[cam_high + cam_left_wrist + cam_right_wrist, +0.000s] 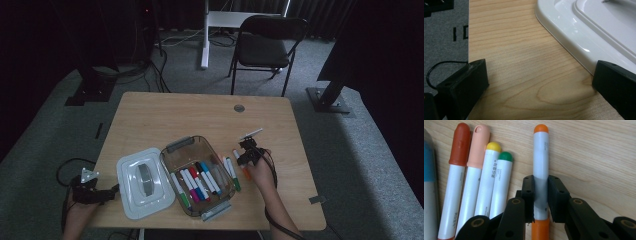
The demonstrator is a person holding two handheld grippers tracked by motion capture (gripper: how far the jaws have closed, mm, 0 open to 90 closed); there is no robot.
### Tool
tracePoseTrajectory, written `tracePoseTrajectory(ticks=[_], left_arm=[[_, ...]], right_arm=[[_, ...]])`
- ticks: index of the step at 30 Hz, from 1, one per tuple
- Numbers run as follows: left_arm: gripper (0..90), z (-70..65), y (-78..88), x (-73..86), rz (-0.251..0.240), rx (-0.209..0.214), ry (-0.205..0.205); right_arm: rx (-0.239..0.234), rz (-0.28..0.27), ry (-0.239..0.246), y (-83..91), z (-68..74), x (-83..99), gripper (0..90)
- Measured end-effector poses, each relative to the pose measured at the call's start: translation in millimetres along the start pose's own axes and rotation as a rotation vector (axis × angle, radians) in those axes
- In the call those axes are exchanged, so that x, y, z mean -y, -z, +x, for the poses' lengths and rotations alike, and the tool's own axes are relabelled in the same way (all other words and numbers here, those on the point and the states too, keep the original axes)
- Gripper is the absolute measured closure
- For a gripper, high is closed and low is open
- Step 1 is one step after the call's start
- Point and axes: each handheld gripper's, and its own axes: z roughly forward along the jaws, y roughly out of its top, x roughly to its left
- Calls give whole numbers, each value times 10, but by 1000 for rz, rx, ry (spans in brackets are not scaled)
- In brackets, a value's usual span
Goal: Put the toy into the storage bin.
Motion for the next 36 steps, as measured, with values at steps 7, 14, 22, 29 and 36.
tracePoseTrajectory(ticks=[7,14,22,29,36], left_arm=[[8,0,0,0,0,0,0],[8,0,0,0,0,0,0],[7,0,0,0,0,0,0],[8,0,0,0,-1,0,-1],[8,1,1,-1,1,0,-1]], right_arm=[[-16,-26,-14,222,-26,-15,766],[-42,-95,9,629,76,-73,766],[-91,-167,69,1061,342,-166,766],[-150,-216,120,1349,622,-258,766],[-186,-251,199,1514,997,-320,766]])
